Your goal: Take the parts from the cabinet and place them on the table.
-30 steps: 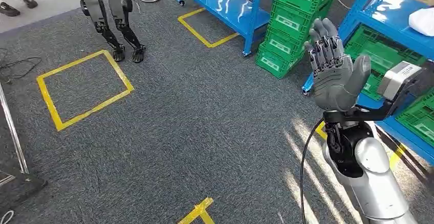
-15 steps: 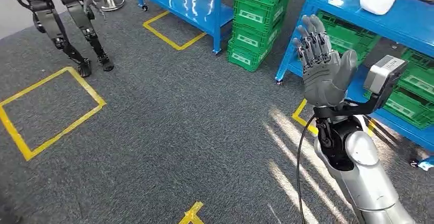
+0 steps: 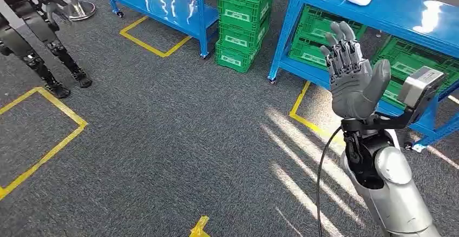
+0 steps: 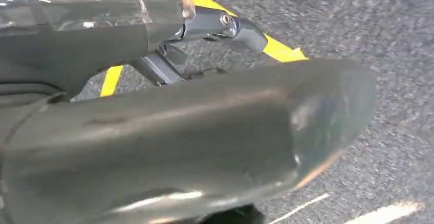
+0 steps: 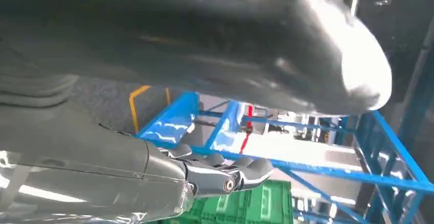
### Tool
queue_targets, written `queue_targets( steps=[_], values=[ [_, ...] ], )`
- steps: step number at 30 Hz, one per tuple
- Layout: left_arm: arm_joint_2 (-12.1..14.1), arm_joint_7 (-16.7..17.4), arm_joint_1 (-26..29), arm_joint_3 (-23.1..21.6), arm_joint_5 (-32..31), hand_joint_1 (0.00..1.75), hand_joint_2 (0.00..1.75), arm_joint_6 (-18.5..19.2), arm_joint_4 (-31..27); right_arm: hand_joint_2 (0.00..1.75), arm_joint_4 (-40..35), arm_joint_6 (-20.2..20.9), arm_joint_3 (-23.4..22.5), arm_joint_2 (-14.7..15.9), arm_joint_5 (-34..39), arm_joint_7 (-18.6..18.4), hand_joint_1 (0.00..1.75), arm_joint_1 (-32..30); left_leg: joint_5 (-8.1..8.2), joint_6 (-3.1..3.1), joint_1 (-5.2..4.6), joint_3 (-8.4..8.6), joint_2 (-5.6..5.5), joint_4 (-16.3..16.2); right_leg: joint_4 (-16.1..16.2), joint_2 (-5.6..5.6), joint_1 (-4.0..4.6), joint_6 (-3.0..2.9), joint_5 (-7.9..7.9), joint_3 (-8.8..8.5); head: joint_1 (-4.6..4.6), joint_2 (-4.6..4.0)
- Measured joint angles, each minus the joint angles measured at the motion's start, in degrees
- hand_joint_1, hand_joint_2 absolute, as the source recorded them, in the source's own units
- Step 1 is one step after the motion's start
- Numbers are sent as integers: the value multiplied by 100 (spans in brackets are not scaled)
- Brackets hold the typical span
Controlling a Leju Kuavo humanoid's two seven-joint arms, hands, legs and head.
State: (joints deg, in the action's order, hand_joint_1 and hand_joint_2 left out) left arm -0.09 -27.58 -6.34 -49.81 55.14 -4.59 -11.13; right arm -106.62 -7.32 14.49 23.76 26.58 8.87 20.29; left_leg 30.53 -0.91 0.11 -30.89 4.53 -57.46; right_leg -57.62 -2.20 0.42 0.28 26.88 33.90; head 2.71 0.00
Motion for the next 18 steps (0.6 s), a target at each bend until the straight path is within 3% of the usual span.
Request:
queue_targets(
  steps=[4, 5, 6, 7, 9, 10, 11, 12, 13, 14, 15, 16, 18],
  values=[
    [-30, 0, -14, -2, -2, 0, 0, 2, -2, 0, -18, 2, -7, 17, -2, 0, 0, -13, 22, 107, 16, 71, 107, 49, 74, 138, 52, -94, -26, -11, 37, 0],
    [-33, 0, -22, -2, -2, 0, 0, 2, -2, 0, -31, 2, -9, 22, 0, 0, 0, -22, 57, 151, 18, 84, 1, 47, 159, 145, 12, -120, -57, -64, 37, 0],
    [-31, -2, -28, -2, -2, 0, 0, 2, -2, 0, -57, 0, -13, 26, -2, 0, 0, -11, 228, 158, 42, 3, -404, -148, 204, 160, -5, -134, -76, -103, 4, 0],
    [-31, -2, -25, -2, -2, 0, 0, 2, -2, 0, -59, 4, -7, 22, -2, 0, 0, 3, 434, 157, 41, -183, -502, -525, 203, 171, -12, -141, -74, -104, -17, 0],
    [-28, 0, 5, -2, -2, 0, 0, 2, 0, 0, -57, 4, 4, 9, -2, 0, 0, -45, 803, 172, 37, -714, -517, -1492, 188, 238, 4, -173, -52, -104, -113, 0],
    [-24, 2, 18, -2, -2, 0, 0, 0, 2, 0, -59, 4, 4, 7, -2, 0, 0, -48, 829, 178, 37, -862, -505, -1715, 178, 272, 11, -180, -45, -102, -118, 0],
    [-24, 4, 28, -2, -2, 0, 0, 0, 2, 0, -59, 4, 4, 2, -2, 0, 0, -45, 662, 182, 37, -915, -481, -1686, 155, 343, 12, -179, -27, -107, -131, 0],
    [-24, 2, 27, -2, -2, 0, 0, 0, 2, 0, -59, 4, 4, 2, -2, -2, 0, -41, 427, 178, 39, -836, -479, -1436, 130, 391, 10, -172, -3, -113, -144, 0],
    [-22, 2, 24, -2, -2, 0, 0, 2, 2, 0, -59, 2, 4, 0, -2, -7, 0, -35, 81, 172, 42, -631, -520, -954, 93, 457, 1, -154, 28, -124, -153, 0],
    [-17, 2, 24, -2, 0, 0, 0, 2, 2, 0, -61, 2, 4, -2, -2, -7, 0, -23, -200, 162, 46, -422, -641, -467, 45, 507, -9, -133, 62, -129, -172, 0],
    [-15, 7, 23, -2, 0, 0, 0, 2, 2, 0, -59, 2, 2, -7, -7, -7, 0, -15, -126, 129, 83, -317, -975, -285, 13, 546, -15, -104, 94, -104, -190, 0],
    [-15, 4, 26, -2, 0, 0, 0, 2, 2, 0, -57, 2, 4, -4, -7, -13, 0, 15, -123, 135, 95, -257, -964, -128, -51, 618, -12, -75, 114, -62, -205, 0],
    [-9, 7, 35, -2, 2, 0, 0, 4, 4, 0, -59, 2, 7, -15, -9, -33, 0, 18, -106, 68, 39, -261, -848, -164, -14, 741, -64, 6, 79, -28, -210, 0]
  ],
)
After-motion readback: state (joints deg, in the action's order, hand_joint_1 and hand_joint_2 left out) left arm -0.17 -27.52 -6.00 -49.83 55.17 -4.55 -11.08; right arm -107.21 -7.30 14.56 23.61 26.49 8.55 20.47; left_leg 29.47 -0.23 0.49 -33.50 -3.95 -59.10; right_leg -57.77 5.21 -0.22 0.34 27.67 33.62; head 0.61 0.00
